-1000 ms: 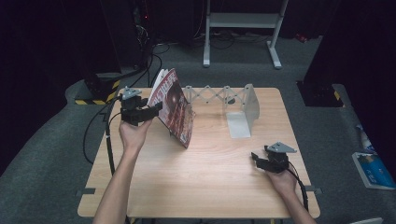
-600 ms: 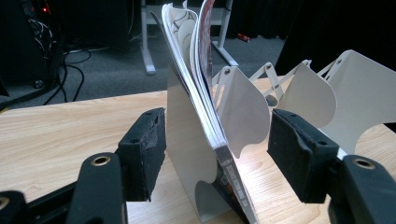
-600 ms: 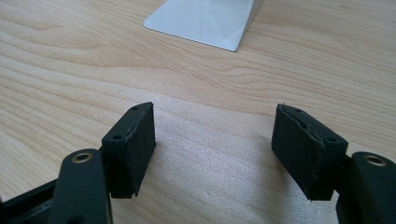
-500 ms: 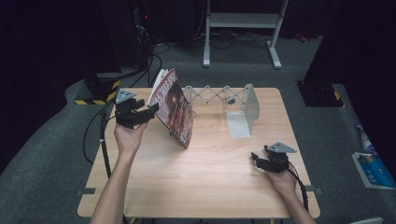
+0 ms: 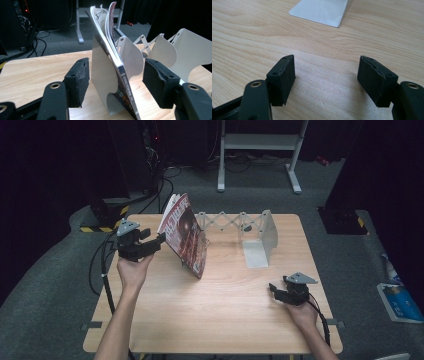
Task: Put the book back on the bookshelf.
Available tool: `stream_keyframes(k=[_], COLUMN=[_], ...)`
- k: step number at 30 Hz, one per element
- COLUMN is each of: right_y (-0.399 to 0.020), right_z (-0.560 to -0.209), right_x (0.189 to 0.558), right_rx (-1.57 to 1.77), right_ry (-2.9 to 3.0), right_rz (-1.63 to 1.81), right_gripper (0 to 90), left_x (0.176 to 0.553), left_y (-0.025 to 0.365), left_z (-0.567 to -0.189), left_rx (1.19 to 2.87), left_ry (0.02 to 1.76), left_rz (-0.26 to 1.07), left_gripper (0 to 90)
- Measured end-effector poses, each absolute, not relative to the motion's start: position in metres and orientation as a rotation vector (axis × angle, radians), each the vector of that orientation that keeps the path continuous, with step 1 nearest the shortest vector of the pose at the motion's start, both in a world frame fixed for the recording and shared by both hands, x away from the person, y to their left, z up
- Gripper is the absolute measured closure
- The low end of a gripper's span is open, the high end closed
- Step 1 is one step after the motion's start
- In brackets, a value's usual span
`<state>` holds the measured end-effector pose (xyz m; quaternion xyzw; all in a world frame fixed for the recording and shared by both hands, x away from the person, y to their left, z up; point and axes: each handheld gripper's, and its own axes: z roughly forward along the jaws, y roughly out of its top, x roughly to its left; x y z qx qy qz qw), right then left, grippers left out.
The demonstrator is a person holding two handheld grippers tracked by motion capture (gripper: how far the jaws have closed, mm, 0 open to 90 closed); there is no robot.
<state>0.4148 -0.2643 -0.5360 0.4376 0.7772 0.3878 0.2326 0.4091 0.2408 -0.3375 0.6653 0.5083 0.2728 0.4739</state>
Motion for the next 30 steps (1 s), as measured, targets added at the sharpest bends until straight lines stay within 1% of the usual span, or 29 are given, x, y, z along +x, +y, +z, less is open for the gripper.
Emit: stream_keyframes(k=[30], right_y=[-0.264], right_z=[-0.536], right_x=[0.415], right_rx=[1.204], right_ry=[2.134], right_rz=[1.066], right_gripper=[30.5], left_x=[0.388], left_y=[0.258], left_z=[-0.351], left_rx=[1.597], left_ry=[1.252], left_rz=[0.672], left_gripper=[39.0])
